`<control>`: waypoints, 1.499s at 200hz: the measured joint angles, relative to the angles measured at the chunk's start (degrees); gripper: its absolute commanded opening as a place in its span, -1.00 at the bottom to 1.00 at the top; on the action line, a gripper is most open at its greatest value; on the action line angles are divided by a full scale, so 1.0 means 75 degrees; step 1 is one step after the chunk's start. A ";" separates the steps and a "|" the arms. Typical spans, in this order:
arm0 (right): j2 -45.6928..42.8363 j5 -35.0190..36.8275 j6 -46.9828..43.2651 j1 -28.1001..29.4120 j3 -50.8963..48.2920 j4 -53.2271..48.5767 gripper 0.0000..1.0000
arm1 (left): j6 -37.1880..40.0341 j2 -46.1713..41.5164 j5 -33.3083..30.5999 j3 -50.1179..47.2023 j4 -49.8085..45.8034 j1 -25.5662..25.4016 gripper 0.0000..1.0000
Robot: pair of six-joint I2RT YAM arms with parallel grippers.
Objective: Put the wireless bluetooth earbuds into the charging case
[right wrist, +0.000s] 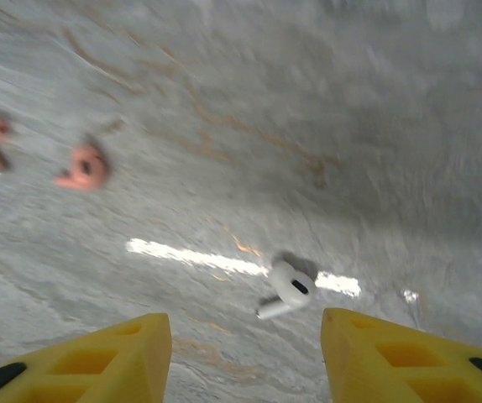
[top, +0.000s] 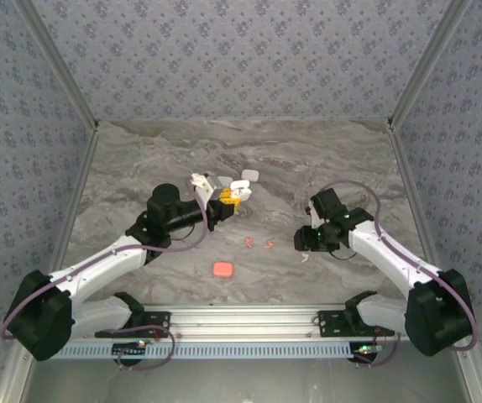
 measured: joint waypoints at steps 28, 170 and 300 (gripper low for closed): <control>0.0370 -0.0003 0.0251 0.0000 -0.0326 0.0152 -0.08 | 0.0000 0.0000 -0.0003 0.0000 0.0003 0.0000 -1.00; 0.1437 0.0093 0.0382 0.0009 -0.0414 0.1003 -0.35 | 0.0003 0.0000 -0.0026 0.0000 0.0000 0.0000 -1.00; 0.1113 0.0507 0.0082 0.0353 -0.0189 0.0708 -0.56 | 0.0082 0.0000 -0.0032 0.0000 -0.0003 0.0000 -1.00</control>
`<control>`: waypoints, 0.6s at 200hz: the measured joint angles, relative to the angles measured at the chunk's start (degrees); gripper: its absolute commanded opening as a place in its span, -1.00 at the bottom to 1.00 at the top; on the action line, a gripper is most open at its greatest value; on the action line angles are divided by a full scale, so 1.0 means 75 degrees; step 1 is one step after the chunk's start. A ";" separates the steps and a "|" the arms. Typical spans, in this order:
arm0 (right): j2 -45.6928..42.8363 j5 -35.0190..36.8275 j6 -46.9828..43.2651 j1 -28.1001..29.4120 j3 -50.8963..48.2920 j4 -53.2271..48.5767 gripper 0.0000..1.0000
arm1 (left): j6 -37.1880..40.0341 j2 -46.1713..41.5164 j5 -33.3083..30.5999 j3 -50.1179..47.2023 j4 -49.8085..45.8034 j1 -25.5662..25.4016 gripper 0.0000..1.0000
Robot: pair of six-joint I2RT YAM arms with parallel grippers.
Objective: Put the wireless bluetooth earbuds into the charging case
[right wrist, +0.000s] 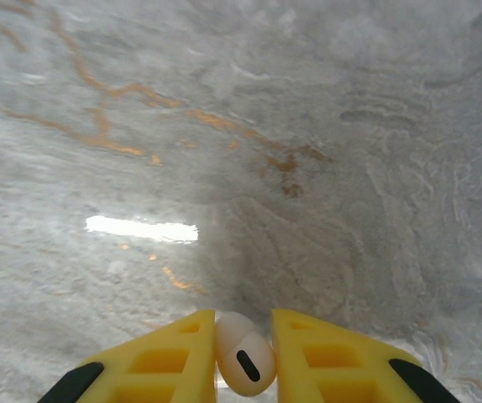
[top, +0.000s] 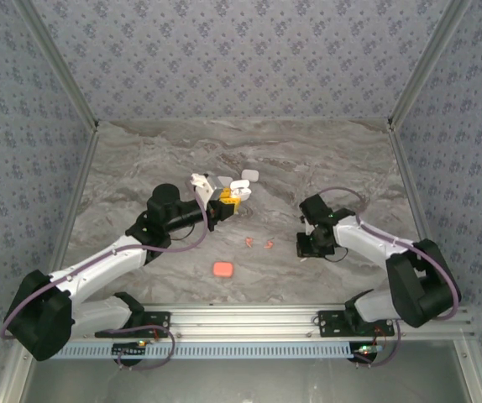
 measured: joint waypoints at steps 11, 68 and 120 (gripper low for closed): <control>-0.0315 0.0003 -0.0149 0.0012 0.0119 -0.0044 -0.56 | -0.0003 0.0000 0.0003 0.0000 0.0003 0.0000 -1.00; -0.2002 -0.0178 -0.1670 0.0023 0.1757 0.0277 -0.56 | -0.0128 0.0073 0.0216 0.0003 0.0114 0.0000 -1.00; -0.2436 -0.0615 -0.3229 0.0542 0.2798 0.1020 -0.54 | -0.0411 0.0353 0.0845 0.0003 0.0376 0.0000 -1.00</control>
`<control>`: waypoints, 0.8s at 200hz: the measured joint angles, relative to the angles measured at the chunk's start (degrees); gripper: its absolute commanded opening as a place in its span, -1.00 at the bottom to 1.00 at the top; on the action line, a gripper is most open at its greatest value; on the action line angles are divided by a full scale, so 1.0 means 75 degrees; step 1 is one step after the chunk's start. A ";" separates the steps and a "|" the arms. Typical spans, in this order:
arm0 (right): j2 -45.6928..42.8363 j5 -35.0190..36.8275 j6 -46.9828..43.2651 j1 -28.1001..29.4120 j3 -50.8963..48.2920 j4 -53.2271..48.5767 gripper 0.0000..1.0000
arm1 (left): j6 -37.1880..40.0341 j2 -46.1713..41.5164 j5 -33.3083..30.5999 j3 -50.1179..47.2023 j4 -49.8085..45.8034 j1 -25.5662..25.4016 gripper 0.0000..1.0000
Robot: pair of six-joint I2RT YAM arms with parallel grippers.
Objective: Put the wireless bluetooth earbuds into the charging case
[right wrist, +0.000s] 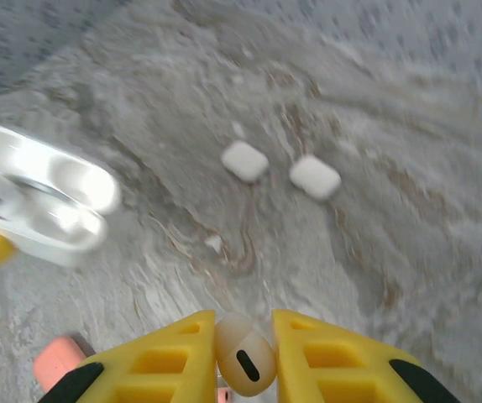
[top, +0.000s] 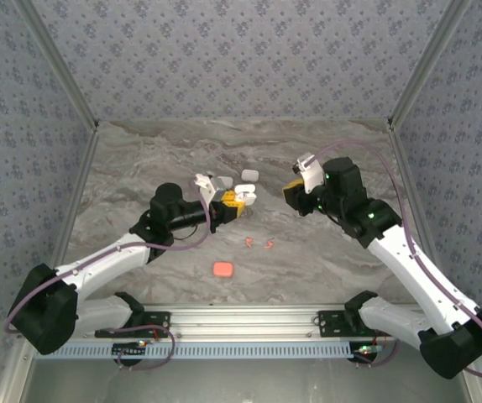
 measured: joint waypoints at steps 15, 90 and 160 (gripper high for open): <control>0.0029 -0.0114 -0.0399 0.0277 0.0154 0.0216 -0.54 | -0.0052 0.0038 0.0184 0.0023 0.0003 0.0000 -1.00; 0.0772 -0.0160 -0.1501 0.1174 0.0592 0.0685 -0.53 | -0.0146 0.0093 0.0597 0.0259 0.0003 -0.0047 -1.00; 0.1055 -0.0012 -0.1824 0.1311 0.0603 0.0679 -0.53 | -0.0140 0.0093 0.0592 0.0259 -0.0003 -0.0047 -1.00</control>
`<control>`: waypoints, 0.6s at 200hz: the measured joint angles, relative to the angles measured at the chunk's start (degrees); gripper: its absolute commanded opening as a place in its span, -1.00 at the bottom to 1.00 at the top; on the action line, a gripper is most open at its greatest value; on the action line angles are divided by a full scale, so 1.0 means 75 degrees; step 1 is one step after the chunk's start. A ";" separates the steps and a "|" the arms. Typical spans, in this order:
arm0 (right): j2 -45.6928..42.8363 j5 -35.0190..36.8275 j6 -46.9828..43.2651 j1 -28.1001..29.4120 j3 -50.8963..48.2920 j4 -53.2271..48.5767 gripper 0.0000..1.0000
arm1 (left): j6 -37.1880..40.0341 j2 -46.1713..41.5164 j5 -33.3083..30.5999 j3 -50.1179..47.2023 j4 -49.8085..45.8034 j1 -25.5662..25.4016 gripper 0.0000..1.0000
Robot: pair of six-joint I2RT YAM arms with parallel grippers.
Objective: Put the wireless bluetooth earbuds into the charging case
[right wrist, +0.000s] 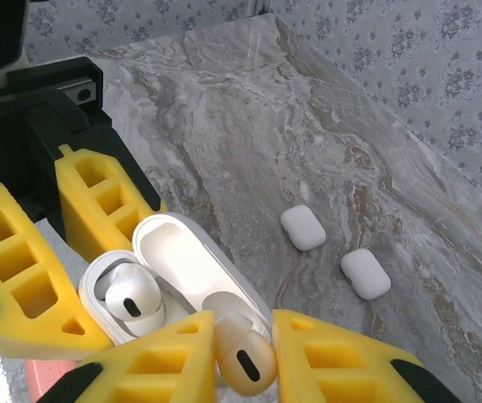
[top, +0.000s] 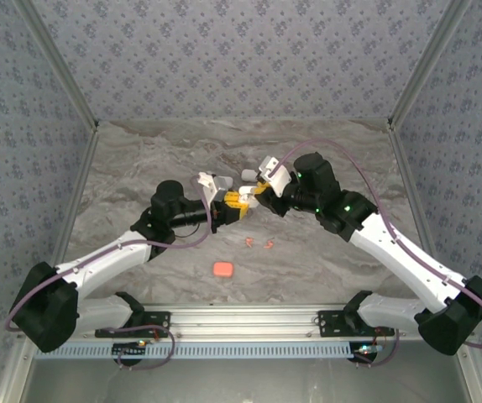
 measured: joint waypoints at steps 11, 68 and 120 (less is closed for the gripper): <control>0.0009 0.0020 -0.0029 0.0009 0.0000 -0.0006 -0.53 | 0.0000 0.0000 0.0003 0.0000 0.0000 0.0000 -1.00; 0.0041 0.0020 -0.0090 0.0067 0.0017 -0.0181 -0.50 | 0.0000 0.0000 -0.0003 0.0000 0.0000 0.0000 -1.00; 0.0160 -0.0286 0.0026 0.0102 0.0248 -0.0487 -0.17 | -0.0020 0.0000 -0.0009 0.0000 0.0006 0.0000 -1.00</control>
